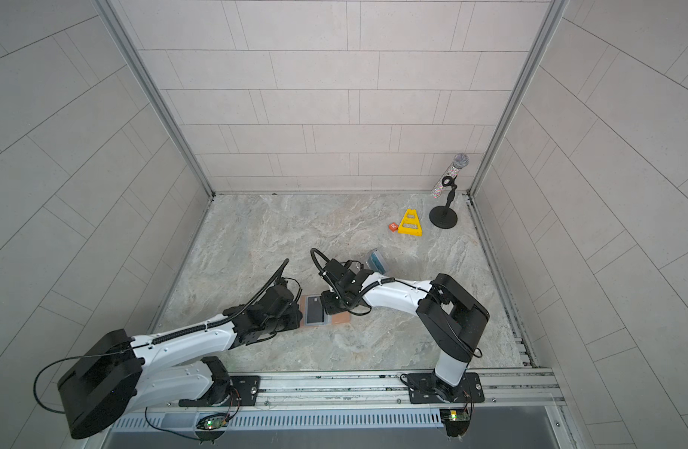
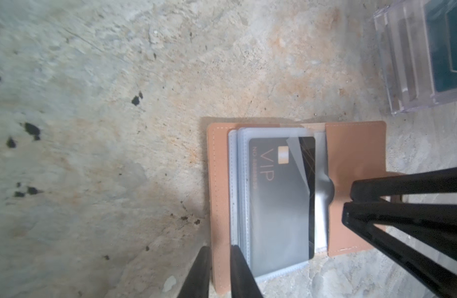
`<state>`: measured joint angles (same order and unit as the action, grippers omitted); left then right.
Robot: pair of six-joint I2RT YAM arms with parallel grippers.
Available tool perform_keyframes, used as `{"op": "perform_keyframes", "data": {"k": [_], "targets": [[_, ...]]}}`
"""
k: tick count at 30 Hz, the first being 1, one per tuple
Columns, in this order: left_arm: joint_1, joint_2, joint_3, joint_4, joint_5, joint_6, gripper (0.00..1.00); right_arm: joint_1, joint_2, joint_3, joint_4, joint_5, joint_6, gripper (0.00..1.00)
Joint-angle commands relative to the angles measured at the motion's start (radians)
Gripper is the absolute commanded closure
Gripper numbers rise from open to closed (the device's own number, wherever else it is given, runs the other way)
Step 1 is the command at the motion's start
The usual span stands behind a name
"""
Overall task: Insert credit cards into a card holder
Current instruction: Insert the credit card into the card slot.
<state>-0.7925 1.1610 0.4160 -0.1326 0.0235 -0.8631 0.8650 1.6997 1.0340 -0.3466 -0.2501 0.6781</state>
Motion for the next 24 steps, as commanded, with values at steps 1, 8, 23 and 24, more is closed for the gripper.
{"op": "perform_keyframes", "data": {"k": [1,8,23,24], "targets": [[-0.003,-0.025,-0.009,-0.049,-0.037,0.01,0.76,0.0,-0.041,0.0,-0.026,0.015,-0.018,0.72],[-0.003,-0.055,-0.019,-0.058,-0.045,0.012,0.75,-0.036,-0.042,-0.047,0.094,-0.159,-0.008,0.68],[-0.002,-0.071,-0.042,0.003,-0.02,0.02,0.73,-0.055,0.047,-0.049,0.144,-0.183,0.014,0.72],[0.0,-0.067,-0.043,0.014,-0.015,0.019,0.73,-0.056,0.051,-0.049,0.15,-0.185,0.014,0.72]]}}
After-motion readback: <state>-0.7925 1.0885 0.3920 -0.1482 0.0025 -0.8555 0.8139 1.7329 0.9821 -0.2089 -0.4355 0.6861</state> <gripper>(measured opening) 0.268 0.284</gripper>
